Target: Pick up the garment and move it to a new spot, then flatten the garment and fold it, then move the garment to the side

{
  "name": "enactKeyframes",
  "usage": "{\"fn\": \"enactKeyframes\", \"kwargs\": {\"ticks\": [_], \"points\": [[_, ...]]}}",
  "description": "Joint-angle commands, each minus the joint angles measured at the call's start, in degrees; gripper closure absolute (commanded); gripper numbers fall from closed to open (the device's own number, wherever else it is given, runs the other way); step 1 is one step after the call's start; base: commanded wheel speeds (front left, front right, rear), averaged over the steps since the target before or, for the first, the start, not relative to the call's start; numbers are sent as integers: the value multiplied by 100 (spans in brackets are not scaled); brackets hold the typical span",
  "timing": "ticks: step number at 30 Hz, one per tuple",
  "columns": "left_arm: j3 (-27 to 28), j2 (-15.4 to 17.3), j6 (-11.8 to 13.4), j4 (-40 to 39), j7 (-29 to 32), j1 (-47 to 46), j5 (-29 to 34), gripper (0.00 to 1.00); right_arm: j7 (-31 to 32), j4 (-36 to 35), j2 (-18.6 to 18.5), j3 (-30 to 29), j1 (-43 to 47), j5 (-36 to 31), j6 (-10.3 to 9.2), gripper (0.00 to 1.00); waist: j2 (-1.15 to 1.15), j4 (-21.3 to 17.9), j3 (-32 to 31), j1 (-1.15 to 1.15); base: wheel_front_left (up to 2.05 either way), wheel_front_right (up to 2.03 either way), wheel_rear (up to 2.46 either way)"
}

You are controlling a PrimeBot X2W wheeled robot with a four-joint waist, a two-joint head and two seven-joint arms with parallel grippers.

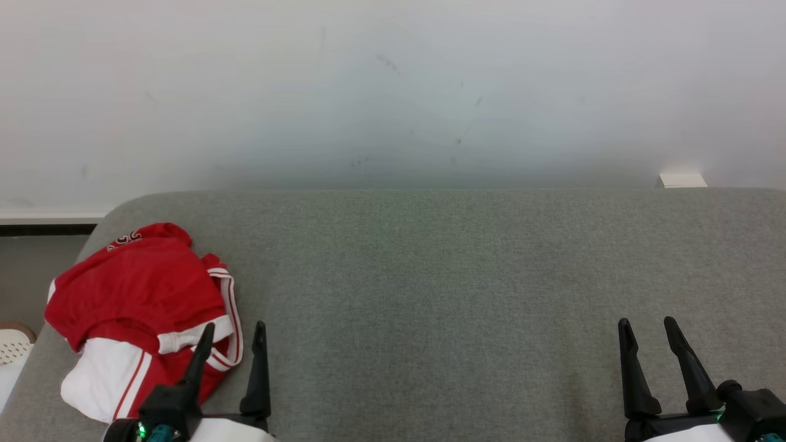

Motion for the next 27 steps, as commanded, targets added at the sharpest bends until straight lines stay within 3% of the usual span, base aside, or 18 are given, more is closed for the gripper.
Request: {"fn": "enactKeyframes", "kwargs": {"ticks": [1, 27], "points": [[20, 1, -11, 1, -45, 43, 164, 0, -44, -1, -20, 19, 44, -118, -9, 0, 0, -6, -2, 0, 0, 0, 0], [147, -89, -135, 95, -102, -21, 494, 0, -107, -11, -23, 21, 54, -238, -10, 0, 0, 18, 6, 0, 0, 0, 0]]}}
